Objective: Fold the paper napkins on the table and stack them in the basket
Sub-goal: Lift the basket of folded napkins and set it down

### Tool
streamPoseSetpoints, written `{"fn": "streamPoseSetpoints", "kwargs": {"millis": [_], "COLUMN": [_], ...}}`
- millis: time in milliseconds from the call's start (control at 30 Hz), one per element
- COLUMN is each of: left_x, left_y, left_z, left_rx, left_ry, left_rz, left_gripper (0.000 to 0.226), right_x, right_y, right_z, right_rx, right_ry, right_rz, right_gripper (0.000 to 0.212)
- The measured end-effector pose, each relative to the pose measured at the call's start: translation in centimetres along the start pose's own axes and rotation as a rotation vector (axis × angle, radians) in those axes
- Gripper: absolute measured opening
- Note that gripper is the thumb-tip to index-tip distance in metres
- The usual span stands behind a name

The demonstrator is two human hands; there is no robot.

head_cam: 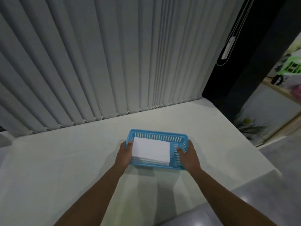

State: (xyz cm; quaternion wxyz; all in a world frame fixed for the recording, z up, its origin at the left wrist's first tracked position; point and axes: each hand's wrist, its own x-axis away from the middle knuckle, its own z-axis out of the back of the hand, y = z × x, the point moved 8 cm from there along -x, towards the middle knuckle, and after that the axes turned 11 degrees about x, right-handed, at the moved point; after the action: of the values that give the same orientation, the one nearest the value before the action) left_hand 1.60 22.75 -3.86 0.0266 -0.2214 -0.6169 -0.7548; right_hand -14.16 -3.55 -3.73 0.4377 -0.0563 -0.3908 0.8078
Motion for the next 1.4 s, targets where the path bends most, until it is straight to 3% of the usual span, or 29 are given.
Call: {"fn": "streamPoseSetpoints", "kwargs": {"millis": [200,333,767,933,1167,1400], "left_x": [-1.6,-3.4,-9.1,-12.5,-15.8,-16.9], "left_y": [1.5,3.6,9.1,9.2,8.4,6.8], "left_z": [-4.3,-6.6,-16.4,-21.1,-25.6,-26.4], "left_rx": [0.094,0.113,0.199,0.258,0.395,0.440], "left_ry": [-0.014,-0.039,-0.149,-0.126,-0.021,0.072], "left_rz": [0.049,0.044,0.114,0.133,0.185,0.251], "left_gripper": [0.045,0.044,0.044,0.034,0.026,0.024], "right_x": [-5.0,-7.7,-23.4,-29.5,-36.9,-38.5], "right_y": [-0.8,-2.8,-3.4,-4.8,-4.4,-2.9], "right_z": [3.4,5.8,10.6,11.8,10.9,9.9], "right_rx": [0.020,0.047,0.027,0.096,0.206,0.258], "right_ry": [-0.014,0.026,-0.026,-0.113,-0.188,-0.260], "right_rz": [0.050,0.083,0.024,0.122,0.211,0.238], "right_gripper": [0.063,0.049,0.055,0.035,0.041,0.035]}}
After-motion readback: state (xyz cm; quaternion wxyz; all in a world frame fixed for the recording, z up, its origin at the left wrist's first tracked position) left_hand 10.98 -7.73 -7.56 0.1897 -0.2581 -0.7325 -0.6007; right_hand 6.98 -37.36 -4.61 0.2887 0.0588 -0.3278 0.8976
